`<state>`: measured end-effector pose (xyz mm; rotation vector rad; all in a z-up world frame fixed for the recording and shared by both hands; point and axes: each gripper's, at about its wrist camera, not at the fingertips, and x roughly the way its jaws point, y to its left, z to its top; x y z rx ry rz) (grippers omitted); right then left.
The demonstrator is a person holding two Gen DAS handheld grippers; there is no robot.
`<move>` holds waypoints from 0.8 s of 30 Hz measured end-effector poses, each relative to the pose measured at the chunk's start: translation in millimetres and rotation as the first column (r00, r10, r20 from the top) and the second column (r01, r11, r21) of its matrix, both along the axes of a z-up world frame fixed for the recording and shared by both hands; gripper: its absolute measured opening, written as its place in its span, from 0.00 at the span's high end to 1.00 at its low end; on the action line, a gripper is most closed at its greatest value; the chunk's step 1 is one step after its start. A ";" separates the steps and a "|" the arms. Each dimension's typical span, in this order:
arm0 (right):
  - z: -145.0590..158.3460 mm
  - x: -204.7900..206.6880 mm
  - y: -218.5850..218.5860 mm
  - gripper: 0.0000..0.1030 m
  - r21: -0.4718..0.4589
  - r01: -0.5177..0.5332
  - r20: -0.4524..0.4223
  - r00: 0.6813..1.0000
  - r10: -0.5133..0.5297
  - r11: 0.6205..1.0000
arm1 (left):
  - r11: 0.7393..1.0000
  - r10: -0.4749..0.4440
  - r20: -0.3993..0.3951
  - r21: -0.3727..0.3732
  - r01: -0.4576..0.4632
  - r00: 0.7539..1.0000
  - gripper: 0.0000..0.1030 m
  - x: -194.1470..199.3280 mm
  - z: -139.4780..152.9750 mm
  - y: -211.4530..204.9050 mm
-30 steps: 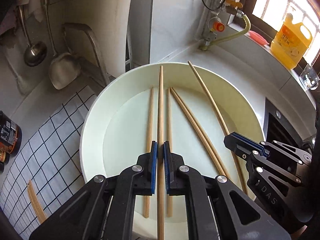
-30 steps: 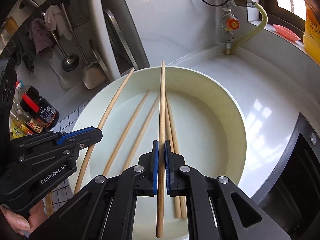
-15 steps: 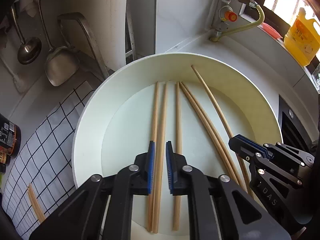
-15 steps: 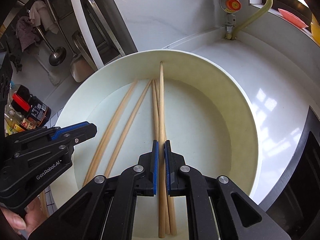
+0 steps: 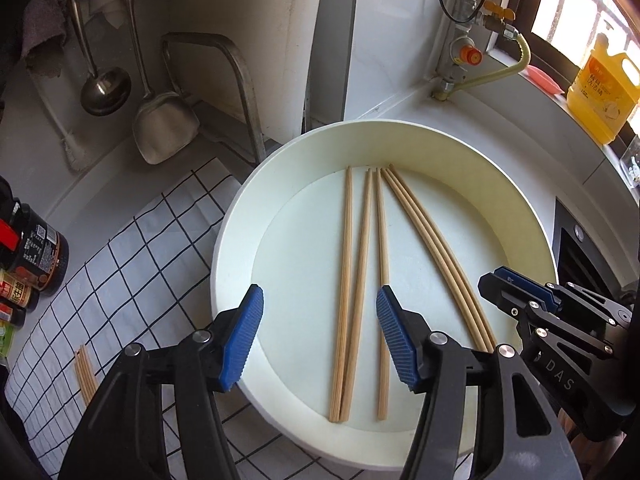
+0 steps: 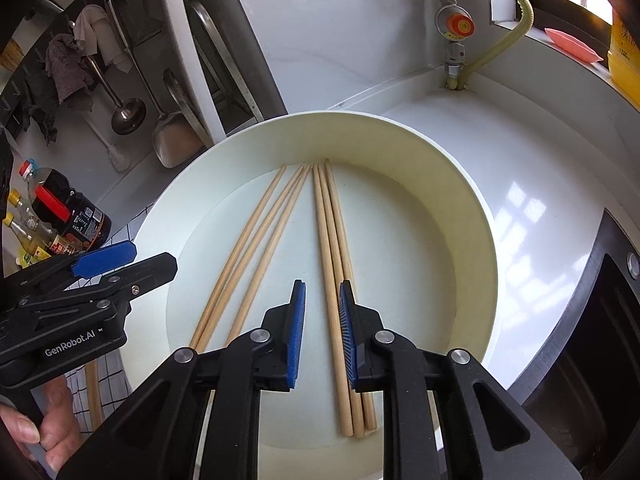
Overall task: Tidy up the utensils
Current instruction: 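Open the right tool in the basin while the left tool releases its chopstick, then move both open tools back over the chopstick row on the cloth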
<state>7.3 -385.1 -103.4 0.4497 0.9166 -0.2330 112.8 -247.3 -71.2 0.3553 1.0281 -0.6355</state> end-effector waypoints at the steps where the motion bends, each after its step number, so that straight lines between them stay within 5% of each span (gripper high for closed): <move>1: 1.7 -1.0 3.7 0.82 -0.002 0.000 0.001 1.000 0.000 1.000 | 1.000 0.001 0.000 0.001 -0.001 1.000 0.44 -1.5 0.9 4.3; 24: 36.1 -21.7 131.2 0.68 -0.050 -0.124 0.025 0.992 0.126 0.991 | 0.994 0.104 0.016 -0.021 -0.103 0.994 0.39 -27.7 17.0 152.4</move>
